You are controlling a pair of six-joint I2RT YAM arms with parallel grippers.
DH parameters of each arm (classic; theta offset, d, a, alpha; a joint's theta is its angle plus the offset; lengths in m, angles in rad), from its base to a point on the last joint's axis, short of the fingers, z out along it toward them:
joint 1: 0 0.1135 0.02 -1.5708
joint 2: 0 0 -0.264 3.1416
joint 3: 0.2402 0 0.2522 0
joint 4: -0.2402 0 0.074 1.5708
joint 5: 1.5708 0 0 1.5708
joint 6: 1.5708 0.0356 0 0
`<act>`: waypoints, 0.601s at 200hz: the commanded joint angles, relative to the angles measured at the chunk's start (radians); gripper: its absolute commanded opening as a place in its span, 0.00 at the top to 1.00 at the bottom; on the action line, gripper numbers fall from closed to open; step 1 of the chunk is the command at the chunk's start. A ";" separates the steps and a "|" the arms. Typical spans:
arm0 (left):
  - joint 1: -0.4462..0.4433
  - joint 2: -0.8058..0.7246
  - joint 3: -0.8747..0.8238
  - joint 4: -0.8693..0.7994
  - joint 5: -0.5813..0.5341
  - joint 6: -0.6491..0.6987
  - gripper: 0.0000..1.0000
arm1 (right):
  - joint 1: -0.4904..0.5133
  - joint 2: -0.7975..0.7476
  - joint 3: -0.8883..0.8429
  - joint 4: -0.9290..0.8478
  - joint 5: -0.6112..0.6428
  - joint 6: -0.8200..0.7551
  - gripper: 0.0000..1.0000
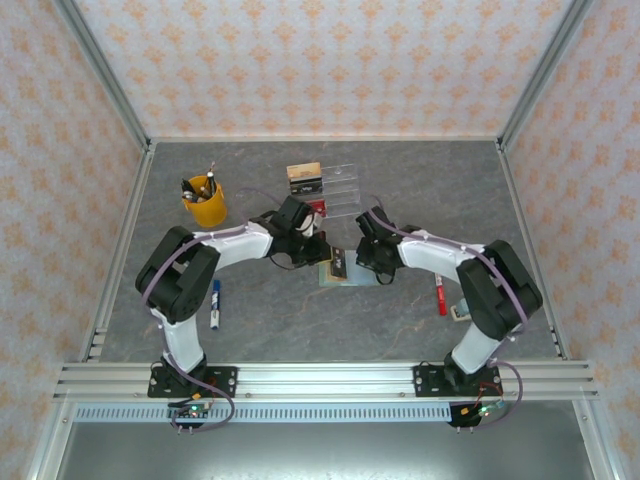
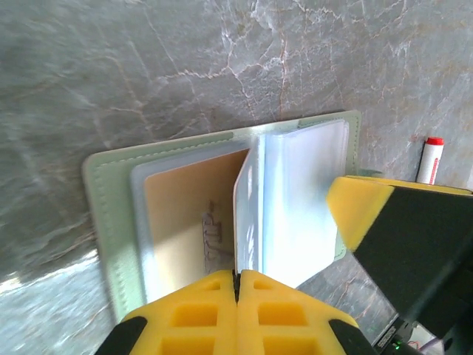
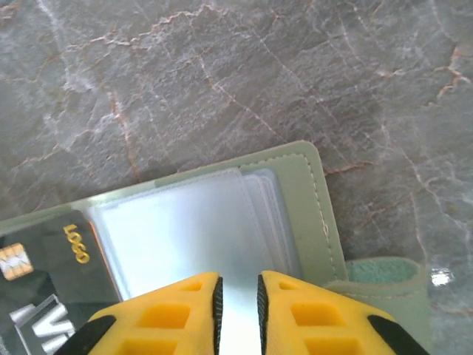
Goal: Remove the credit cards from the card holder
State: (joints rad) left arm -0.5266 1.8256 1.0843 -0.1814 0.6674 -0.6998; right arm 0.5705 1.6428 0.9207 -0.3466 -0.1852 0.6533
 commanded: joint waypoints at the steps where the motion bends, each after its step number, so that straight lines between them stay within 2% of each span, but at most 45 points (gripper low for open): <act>1: 0.023 -0.060 -0.017 -0.114 -0.053 0.110 1.00 | -0.006 -0.089 -0.032 0.079 -0.047 -0.048 0.69; 25: 0.042 -0.112 -0.037 -0.093 -0.010 0.143 1.00 | -0.011 -0.155 -0.081 0.189 -0.145 -0.099 0.54; 59: 0.067 -0.178 -0.081 0.002 0.068 0.134 1.00 | -0.089 -0.175 -0.149 0.356 -0.388 -0.066 0.41; 98: 0.105 -0.212 -0.139 0.213 0.208 0.011 1.00 | -0.165 -0.158 -0.188 0.547 -0.622 0.022 0.26; 120: 0.112 -0.223 -0.155 0.336 0.269 -0.071 1.00 | -0.182 -0.140 -0.168 0.588 -0.702 0.055 0.23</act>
State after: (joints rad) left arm -0.4255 1.6367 0.9493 -0.0387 0.8280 -0.6697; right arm 0.4015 1.4845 0.7368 0.1017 -0.7246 0.6540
